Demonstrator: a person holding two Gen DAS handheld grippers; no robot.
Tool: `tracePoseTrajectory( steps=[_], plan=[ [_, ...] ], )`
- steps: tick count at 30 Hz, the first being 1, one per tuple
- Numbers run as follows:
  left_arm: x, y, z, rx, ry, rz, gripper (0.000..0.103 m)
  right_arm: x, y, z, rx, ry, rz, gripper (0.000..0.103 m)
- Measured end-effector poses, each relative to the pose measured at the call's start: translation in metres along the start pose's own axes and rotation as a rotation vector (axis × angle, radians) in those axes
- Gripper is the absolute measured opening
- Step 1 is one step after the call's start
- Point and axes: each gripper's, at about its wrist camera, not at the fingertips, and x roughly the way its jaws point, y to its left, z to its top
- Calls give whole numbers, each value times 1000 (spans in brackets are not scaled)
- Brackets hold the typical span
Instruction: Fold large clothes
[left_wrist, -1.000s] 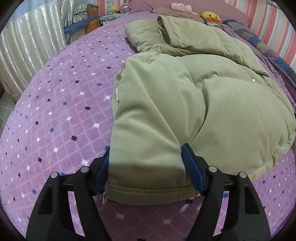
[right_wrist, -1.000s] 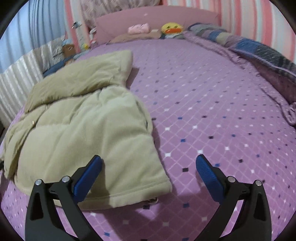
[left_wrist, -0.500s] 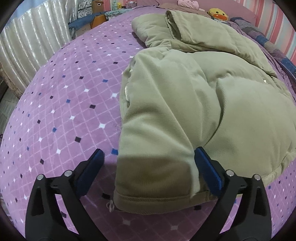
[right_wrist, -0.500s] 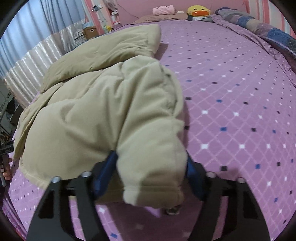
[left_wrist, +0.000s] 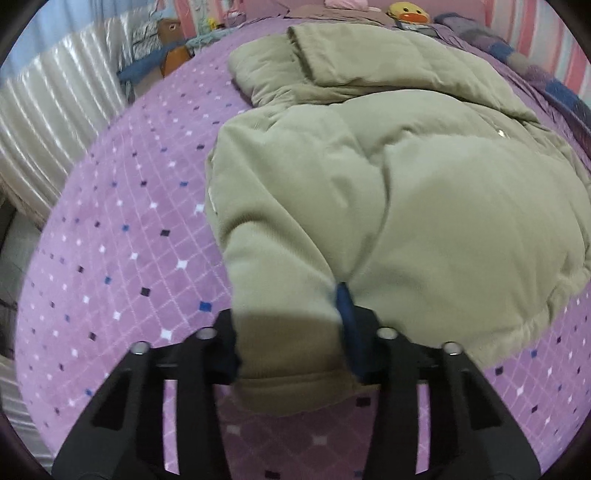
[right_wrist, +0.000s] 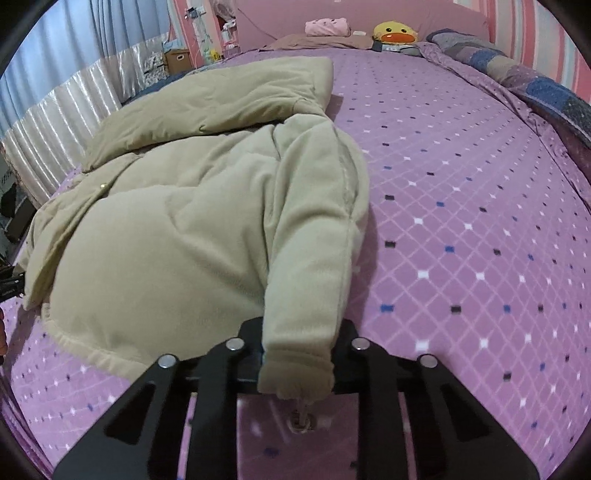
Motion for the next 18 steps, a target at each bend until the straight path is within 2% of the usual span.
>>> tracePoseTrajectory(
  steps=[8,13,18],
  plan=[
    [-20,26,-3,-66,-23,-54,22,-43,12,-23,34,-49,49,17],
    [-49,49,-19,-127,-74,-115,20,-80,11,-37,78,-147,83,16],
    [-57,63,-26,-129,-81,-131,20,-98,20,-46,42,-157,97,16]
  ],
)
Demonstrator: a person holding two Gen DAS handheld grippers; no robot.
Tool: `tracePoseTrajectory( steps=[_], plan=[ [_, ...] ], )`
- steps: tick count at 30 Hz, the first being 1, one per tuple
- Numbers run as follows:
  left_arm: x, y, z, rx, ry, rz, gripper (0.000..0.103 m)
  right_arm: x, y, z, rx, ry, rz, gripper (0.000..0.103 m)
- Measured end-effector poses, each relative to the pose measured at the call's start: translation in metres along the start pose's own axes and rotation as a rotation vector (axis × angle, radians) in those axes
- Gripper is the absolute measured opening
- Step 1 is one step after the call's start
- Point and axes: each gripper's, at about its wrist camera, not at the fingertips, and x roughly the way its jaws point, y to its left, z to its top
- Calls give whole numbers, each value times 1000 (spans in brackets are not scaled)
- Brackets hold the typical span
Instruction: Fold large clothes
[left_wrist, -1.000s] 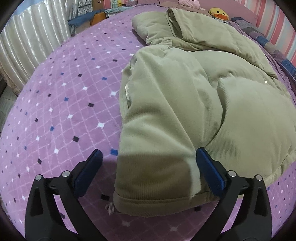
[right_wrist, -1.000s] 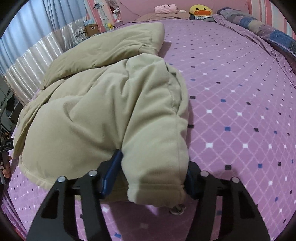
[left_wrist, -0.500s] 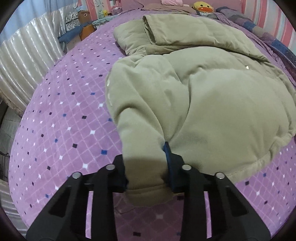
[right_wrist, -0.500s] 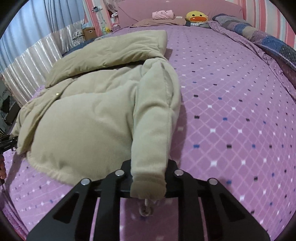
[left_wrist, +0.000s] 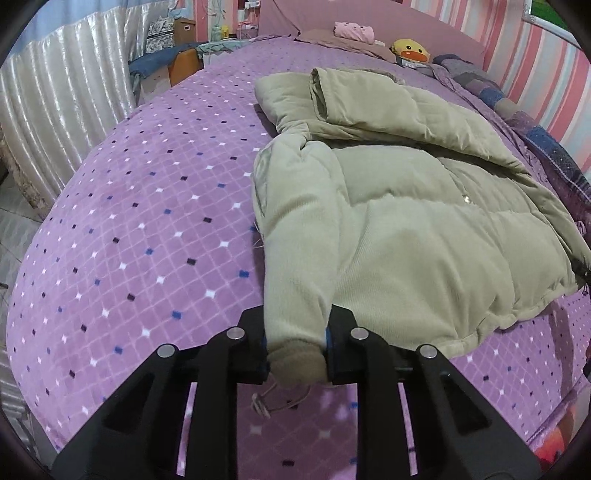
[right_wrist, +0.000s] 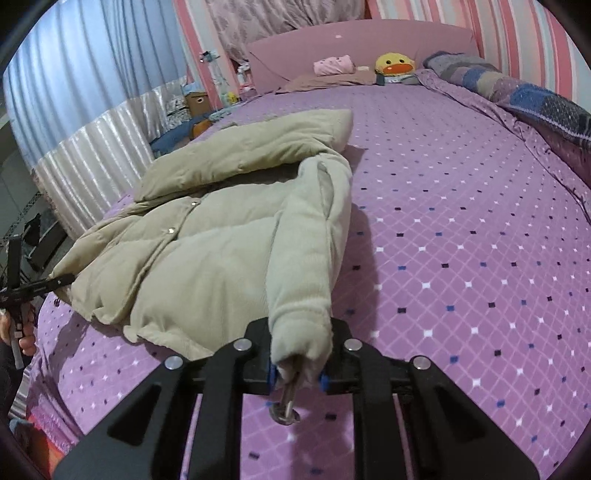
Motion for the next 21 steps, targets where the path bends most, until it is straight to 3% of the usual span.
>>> tracePoseTrajectory(
  steps=[9,21],
  plan=[
    [-9,4,-1,-18,-27,-20,20,-20,2,-9,-21,7,0,16],
    [3,-5,14,23,-41,61,21,2,-13,-6,0,23,-73,17]
  ],
)
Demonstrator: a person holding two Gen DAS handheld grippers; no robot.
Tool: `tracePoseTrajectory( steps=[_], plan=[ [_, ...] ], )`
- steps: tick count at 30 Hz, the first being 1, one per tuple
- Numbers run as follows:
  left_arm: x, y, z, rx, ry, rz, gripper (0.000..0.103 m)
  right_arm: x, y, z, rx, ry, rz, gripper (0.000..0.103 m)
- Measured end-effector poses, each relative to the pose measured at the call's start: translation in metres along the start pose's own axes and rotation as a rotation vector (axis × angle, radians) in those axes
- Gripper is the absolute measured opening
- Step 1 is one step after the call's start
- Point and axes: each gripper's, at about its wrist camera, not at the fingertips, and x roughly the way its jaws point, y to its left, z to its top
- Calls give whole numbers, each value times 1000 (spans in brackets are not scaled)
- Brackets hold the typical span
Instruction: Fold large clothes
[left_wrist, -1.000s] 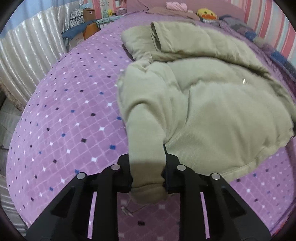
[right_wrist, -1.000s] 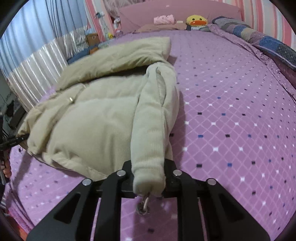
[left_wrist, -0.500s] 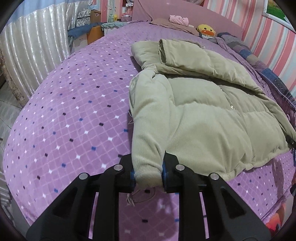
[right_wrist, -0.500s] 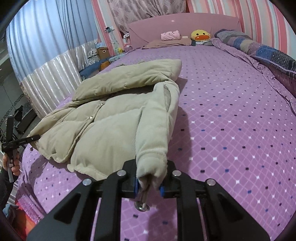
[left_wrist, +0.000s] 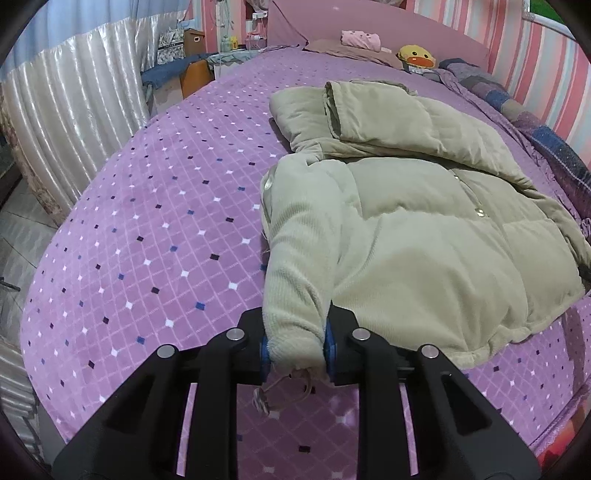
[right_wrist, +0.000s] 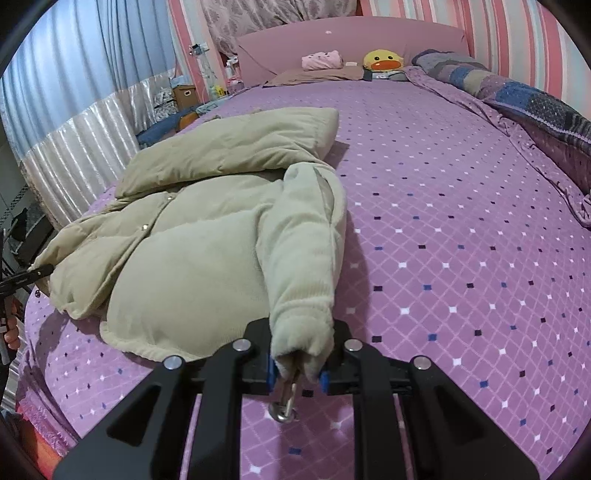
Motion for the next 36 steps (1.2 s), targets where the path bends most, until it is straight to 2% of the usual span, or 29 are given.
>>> tracePoseTrajectory(
  steps=[10,17,25,36],
  plan=[
    [-9,-2,13,2,-41,29,22,4,-1,4,23,-19,-9,17],
    [-11,0,29,-5,-54,14,22,8,-8,12,52,-13,-6,17],
    [-16,-1,66,-7,-76,-6,22,10,-14,42,97,-33,6,17],
    [-20,9,119,-134,-108,-89,22,8,-18,93,169,-90,91,18]
  ],
)
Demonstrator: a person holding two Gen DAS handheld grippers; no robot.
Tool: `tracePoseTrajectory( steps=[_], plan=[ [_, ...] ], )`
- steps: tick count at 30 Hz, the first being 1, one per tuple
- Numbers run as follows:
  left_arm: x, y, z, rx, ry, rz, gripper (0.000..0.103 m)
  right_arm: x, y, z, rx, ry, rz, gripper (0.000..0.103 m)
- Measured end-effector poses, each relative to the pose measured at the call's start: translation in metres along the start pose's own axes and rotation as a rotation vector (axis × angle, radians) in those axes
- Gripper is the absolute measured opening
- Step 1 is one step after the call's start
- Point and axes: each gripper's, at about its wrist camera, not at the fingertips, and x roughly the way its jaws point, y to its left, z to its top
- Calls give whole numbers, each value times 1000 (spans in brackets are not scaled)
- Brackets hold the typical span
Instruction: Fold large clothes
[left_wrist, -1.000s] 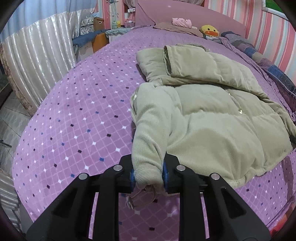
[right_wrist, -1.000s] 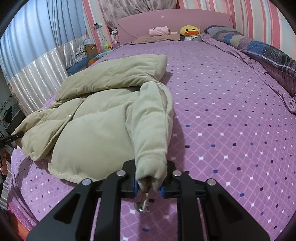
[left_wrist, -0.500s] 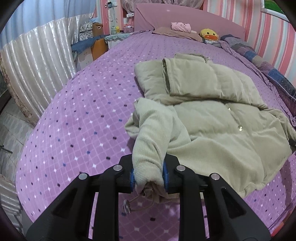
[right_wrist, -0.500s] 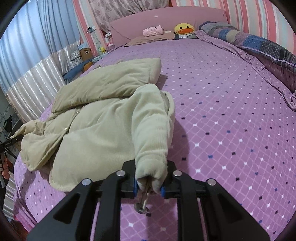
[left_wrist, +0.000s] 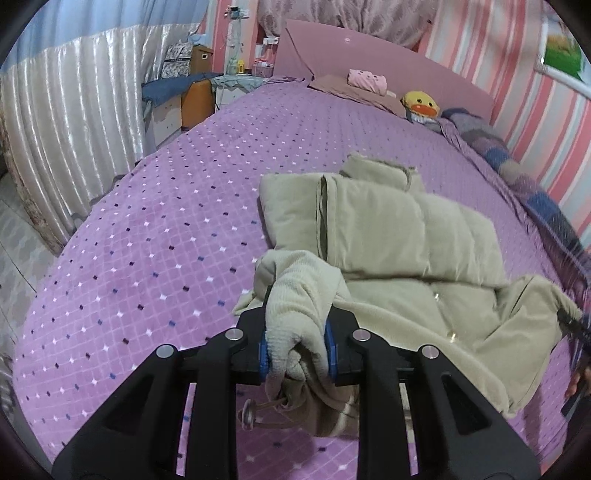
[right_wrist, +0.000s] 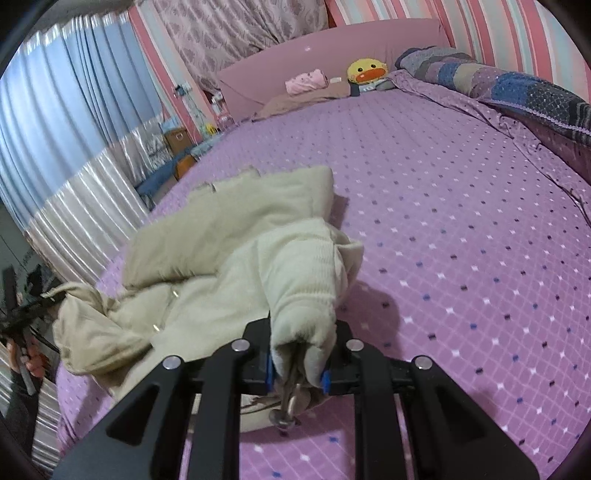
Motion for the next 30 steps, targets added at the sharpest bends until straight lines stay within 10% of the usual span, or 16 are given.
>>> tracePoseTrajectory(
  steps=[11,30],
  plan=[
    [-6,9,56,-132,12,-48,22,-8,19,60,148,-60,135,18],
    [112,-7,186,-26,-64,321,21,146,14,189,187,-37,-89,18]
  ],
)
